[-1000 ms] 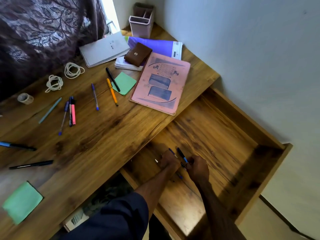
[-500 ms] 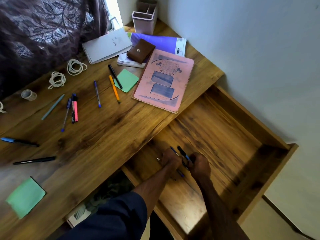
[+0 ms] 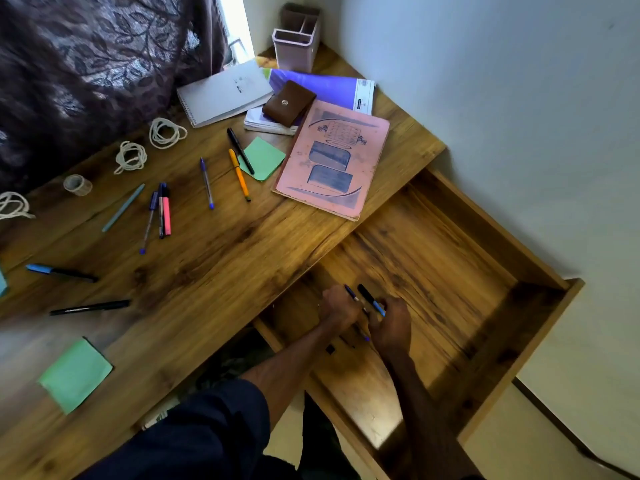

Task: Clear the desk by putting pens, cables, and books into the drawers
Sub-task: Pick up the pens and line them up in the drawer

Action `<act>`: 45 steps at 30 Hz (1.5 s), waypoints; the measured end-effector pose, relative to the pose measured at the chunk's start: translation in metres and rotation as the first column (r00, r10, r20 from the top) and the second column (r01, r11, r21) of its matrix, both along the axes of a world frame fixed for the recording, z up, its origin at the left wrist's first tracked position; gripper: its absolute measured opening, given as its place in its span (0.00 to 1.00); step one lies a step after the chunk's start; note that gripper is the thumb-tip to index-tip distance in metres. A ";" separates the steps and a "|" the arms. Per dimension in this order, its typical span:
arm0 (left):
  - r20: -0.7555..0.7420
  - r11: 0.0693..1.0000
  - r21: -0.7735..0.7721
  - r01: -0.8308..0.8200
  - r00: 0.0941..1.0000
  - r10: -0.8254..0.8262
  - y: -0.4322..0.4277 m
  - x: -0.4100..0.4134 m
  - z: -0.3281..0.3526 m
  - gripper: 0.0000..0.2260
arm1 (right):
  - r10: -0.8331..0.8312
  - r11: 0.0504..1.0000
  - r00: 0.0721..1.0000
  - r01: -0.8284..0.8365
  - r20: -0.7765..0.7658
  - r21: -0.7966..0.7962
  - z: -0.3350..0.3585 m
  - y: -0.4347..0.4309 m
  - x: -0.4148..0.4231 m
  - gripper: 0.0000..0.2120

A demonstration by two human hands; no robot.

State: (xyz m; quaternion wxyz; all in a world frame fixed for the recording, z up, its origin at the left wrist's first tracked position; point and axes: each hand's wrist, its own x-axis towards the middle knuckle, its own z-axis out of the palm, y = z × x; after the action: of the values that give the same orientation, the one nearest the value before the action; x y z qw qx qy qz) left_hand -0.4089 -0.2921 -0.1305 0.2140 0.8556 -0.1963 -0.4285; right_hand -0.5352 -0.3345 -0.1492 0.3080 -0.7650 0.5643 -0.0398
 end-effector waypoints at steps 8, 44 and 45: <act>0.182 0.951 -0.204 0.232 0.963 -0.197 0.062 0.060 0.080 0.09 | 0.005 0.992 0.933 0.040 0.359 -0.118 0.069 0.040 0.065 0.08; 0.402 0.977 0.030 -0.212 0.897 0.183 0.229 0.352 0.076 0.16 | 0.772 0.618 0.625 -0.781 -0.114 -0.093 0.082 0.164 0.362 0.12; 0.398 0.981 0.037 -0.189 0.904 0.159 0.226 0.355 0.074 0.16 | 0.760 0.634 0.641 -0.767 -0.108 -0.096 0.082 0.160 0.363 0.11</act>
State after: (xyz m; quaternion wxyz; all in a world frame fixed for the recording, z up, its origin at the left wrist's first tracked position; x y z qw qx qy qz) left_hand -0.0541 -0.0666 -0.0568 0.1755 0.9456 -0.1420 -0.2343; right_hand -0.1726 -0.1747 -0.0669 0.2281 -0.9511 0.1927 0.0786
